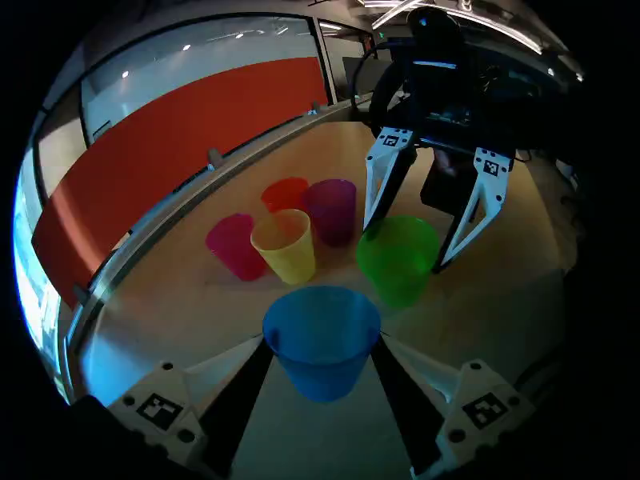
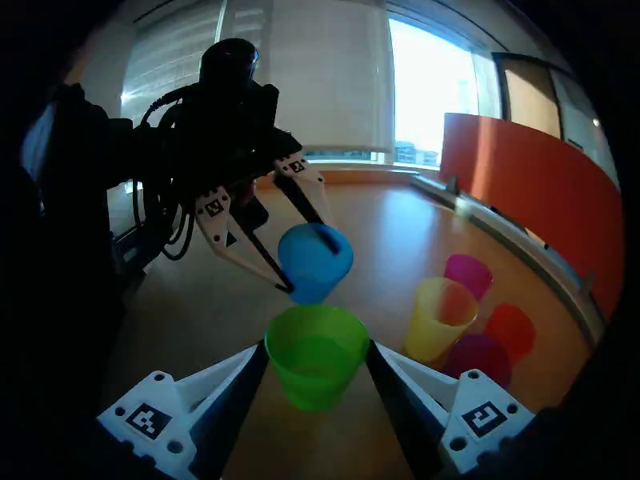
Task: Pour water
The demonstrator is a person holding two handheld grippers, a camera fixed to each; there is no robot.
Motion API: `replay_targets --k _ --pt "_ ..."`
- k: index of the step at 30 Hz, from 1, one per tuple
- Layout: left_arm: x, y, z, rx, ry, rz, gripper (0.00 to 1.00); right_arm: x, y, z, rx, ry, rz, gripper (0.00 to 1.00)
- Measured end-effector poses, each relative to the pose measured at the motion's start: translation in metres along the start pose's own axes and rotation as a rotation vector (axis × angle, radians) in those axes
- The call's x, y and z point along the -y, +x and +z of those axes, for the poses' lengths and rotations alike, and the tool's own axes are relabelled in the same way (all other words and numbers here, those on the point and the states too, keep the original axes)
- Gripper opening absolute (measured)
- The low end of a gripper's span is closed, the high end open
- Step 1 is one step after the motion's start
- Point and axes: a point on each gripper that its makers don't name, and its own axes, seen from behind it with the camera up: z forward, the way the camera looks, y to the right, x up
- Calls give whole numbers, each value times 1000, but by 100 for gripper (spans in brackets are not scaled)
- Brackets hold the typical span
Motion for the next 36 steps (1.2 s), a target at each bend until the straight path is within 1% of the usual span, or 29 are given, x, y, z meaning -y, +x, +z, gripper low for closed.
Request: replay_targets --k 15,21,36 --pt "-3 -9 6 15 -8 -4 85 -1 -11 0 23 -5 4 90" --pt "-6 -14 7 19 -11 -12 85 -3 -14 -1 21 -7 16 90" --pt "-10 -26 6 23 -13 -35 85 -2 -17 -5 31 -15 21 90"
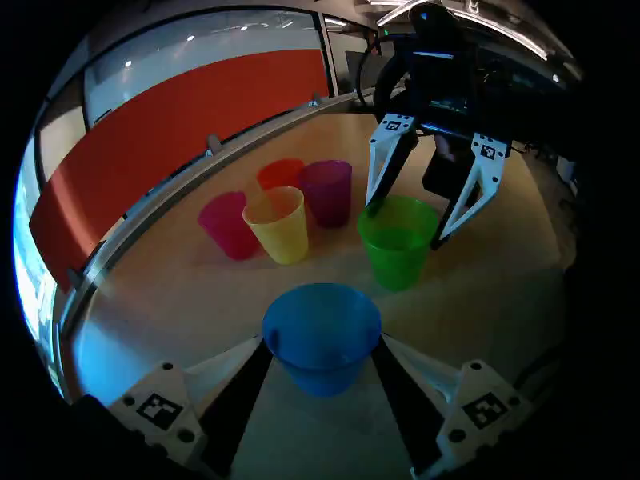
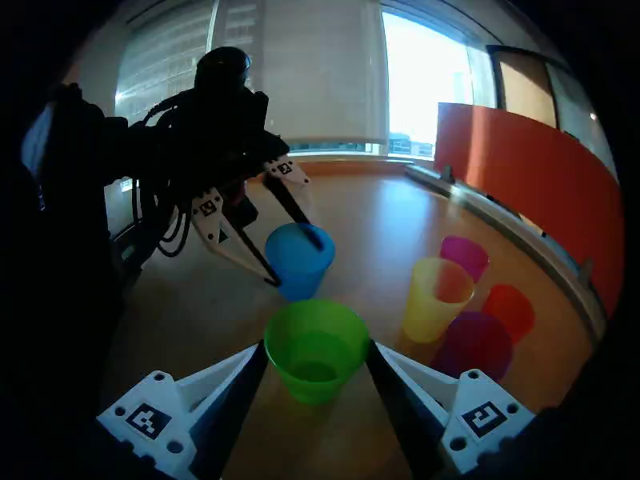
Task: Pour water
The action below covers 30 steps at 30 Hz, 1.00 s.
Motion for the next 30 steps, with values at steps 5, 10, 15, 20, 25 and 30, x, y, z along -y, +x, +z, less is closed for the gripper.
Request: replay_targets --k 5,10,15,20,25,30 --pt "1 -3 0 3 1 -2 85 0 -1 -1 5 -2 -2 90" --pt "1 -4 -2 10 1 5 85 0 -1 -2 10 -4 -5 91" --pt "0 -6 -4 18 2 11 85 -1 -2 -2 12 -5 -4 91" --pt "1 -10 -5 22 5 8 85 -2 -3 -4 14 -14 -6 91" --pt "2 -15 -6 28 9 5 85 -3 -4 -5 15 -20 -6 91" --pt "4 -21 -6 34 13 -5 85 -3 -5 -5 15 -24 -6 92"
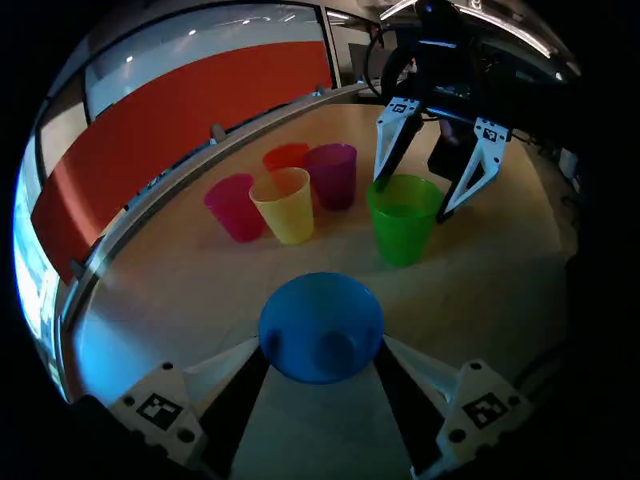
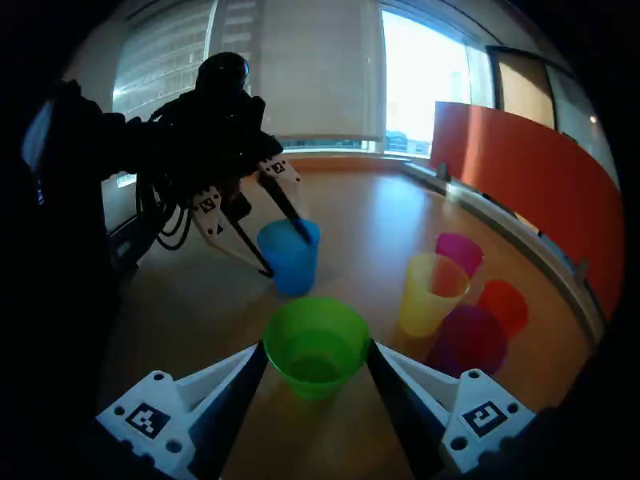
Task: Pour water
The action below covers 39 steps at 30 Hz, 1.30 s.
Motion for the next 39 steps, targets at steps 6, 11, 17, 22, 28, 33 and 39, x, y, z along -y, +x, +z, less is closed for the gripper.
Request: replay_targets --k 6,11,17,22,28,33,39 --pt "2 -3 1 5 -1 -9 85 0 0 0 0 -1 3 92" --pt "2 -5 1 14 0 -8 85 0 0 0 0 -2 3 93" --pt "0 -11 2 33 -6 -13 85 0 -2 1 2 -5 8 94" --pt "-2 -16 4 51 -10 -1 85 -1 -5 1 4 -12 15 96" --pt "-1 -20 2 61 -8 -2 85 -3 -14 -1 24 -23 16 97" --pt "1 -24 -1 68 2 -6 85 -3 -22 -4 39 -35 16 97" --pt "3 -30 -8 79 13 -9 85 -4 -29 -14 45 -49 30 98"
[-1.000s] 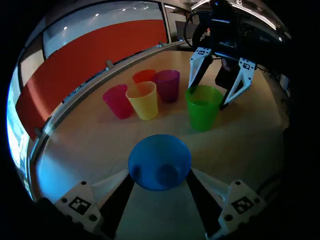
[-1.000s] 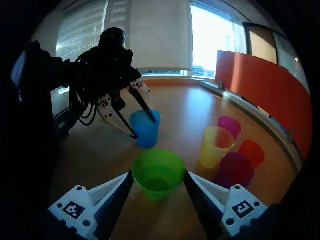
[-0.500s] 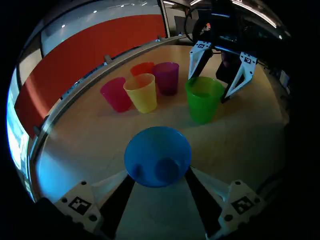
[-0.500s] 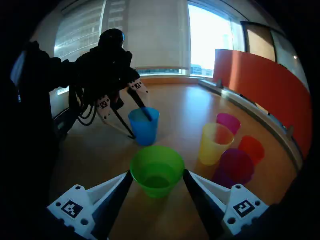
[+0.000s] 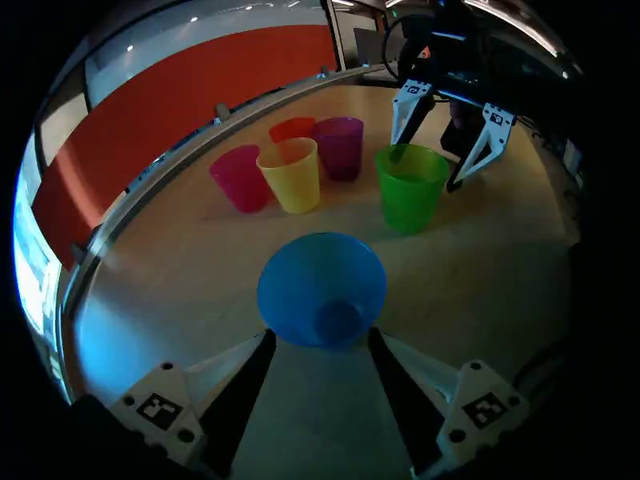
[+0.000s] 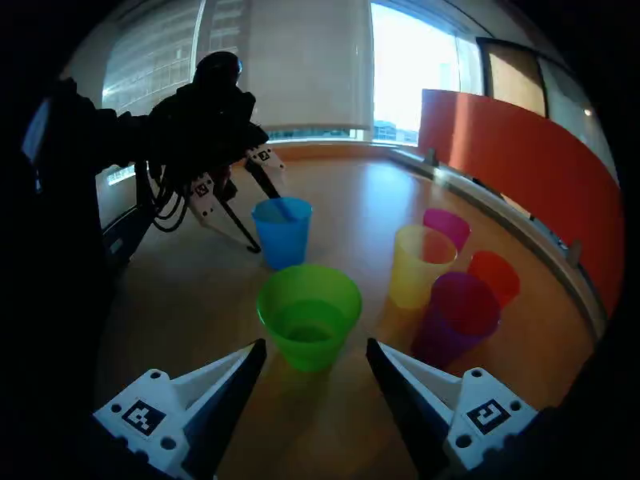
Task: Pour water
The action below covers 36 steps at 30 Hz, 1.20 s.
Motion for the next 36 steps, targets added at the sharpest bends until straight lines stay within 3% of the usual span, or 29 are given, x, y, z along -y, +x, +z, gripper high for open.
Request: replay_targets --k 13,24,36 --pt "3 -12 -22 15 53 1 85 1 -14 -26 9 -52 24 97" --pt "10 -28 -47 17 121 -32 85 1 -24 -53 -3 -126 88 97" --pt "15 -32 -66 -2 164 -43 85 7 -19 -64 9 -160 78 98"
